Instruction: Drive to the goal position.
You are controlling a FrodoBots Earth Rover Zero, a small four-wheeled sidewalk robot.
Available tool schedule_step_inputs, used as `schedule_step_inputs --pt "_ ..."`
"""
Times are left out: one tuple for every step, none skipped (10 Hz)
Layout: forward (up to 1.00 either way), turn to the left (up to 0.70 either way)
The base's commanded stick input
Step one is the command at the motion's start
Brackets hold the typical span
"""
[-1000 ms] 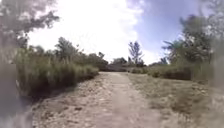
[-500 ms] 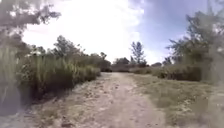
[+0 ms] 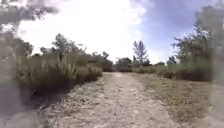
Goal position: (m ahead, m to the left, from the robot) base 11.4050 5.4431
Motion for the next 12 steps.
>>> schedule_step_inputs --pt "0.96 0.00" --pt "0.96 0.00" --pt "0.96 0.00" --pt "0.96 0.00" --pt "0.96 0.00" --pt "0.96 0.00" --pt "0.96 0.00" --pt "0.96 0.00" --pt "0.96 0.00" --pt "0.96 0.00" --pt "0.96 0.00" --pt "0.96 0.00"
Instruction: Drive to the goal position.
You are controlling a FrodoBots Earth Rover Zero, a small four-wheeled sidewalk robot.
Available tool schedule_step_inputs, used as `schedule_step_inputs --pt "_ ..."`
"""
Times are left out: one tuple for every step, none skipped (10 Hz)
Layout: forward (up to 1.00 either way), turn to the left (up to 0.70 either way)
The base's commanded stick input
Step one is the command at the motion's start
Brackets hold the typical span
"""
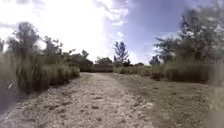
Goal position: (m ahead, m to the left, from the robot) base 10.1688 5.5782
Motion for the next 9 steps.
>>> schedule_step_inputs --pt "0.96 0.00" --pt "0.96 0.00" --pt "0.96 0.00" --pt "0.96 0.00" --pt "0.96 0.00" --pt "0.96 0.00" --pt "0.96 0.00" --pt "0.96 0.00" --pt "0.96 0.00"
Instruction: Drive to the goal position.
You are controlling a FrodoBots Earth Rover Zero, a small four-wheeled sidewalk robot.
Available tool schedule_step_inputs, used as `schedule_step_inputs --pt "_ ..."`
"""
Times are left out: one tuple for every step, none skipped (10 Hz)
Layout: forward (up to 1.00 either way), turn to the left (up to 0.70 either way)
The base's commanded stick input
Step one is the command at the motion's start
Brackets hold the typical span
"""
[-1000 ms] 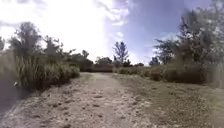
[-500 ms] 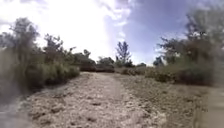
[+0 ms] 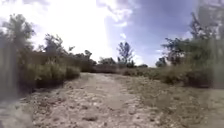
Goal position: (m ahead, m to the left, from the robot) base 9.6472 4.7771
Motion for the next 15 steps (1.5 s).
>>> schedule_step_inputs --pt "0.96 0.00" --pt "0.96 0.00" --pt "0.96 0.00" --pt "0.96 0.00" --pt "0.96 0.00" --pt "0.96 0.00" --pt "0.96 0.00" --pt "0.96 0.00" --pt "0.96 0.00" --pt "0.96 0.00" --pt "0.96 0.00" --pt "0.96 0.00" --pt "0.96 0.00" --pt "0.96 0.00" --pt "0.96 0.00"
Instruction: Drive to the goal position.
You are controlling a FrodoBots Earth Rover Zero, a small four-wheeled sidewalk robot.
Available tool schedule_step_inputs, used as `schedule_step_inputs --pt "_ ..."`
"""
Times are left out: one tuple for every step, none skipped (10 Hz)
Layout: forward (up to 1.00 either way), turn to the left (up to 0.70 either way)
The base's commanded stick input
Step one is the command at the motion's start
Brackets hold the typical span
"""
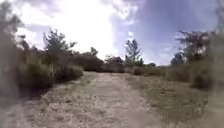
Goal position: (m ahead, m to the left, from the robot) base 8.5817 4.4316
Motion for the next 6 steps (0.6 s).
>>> schedule_step_inputs --pt "0.96 0.00" --pt "0.96 0.00" --pt "0.96 0.00" --pt "0.96 0.00" --pt "0.96 0.00" --pt "0.96 0.00"
